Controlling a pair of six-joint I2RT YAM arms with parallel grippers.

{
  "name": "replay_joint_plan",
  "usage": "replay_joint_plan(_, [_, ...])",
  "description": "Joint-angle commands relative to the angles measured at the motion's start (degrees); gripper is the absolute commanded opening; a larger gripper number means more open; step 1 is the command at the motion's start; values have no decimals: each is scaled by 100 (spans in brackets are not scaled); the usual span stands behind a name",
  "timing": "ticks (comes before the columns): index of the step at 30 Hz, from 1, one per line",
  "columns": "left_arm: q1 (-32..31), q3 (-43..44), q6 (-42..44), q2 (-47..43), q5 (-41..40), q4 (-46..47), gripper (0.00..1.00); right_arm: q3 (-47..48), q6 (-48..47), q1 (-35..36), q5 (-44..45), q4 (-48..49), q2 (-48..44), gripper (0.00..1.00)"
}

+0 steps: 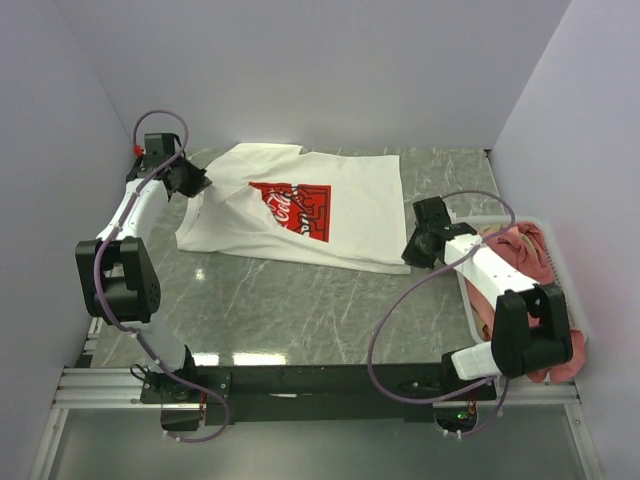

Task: Fold and stack the t-shirts
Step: Fold the tshirt

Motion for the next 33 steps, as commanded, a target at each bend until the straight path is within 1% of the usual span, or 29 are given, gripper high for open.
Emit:
replay_joint_plan(1, [49, 363, 148, 1, 68, 54, 1, 502, -144, -67, -84, 103, 340, 0])
replay_joint_plan(10, [155, 618, 175, 343, 95, 71, 1, 1143, -232, -102, -137, 199, 1255, 0])
replay_joint_plan(13, [164, 645, 175, 422, 112, 80, 1, 1267, -232, -119, -119, 243, 1422, 0])
replay_joint_plan(27, [181, 653, 184, 537, 130, 159, 1, 1653, -258, -234, 101, 314, 1572, 0])
replay_joint_plan(33, [199, 688, 166, 485, 174, 185, 1, 1654, -285, -321, 162, 375, 1502, 0])
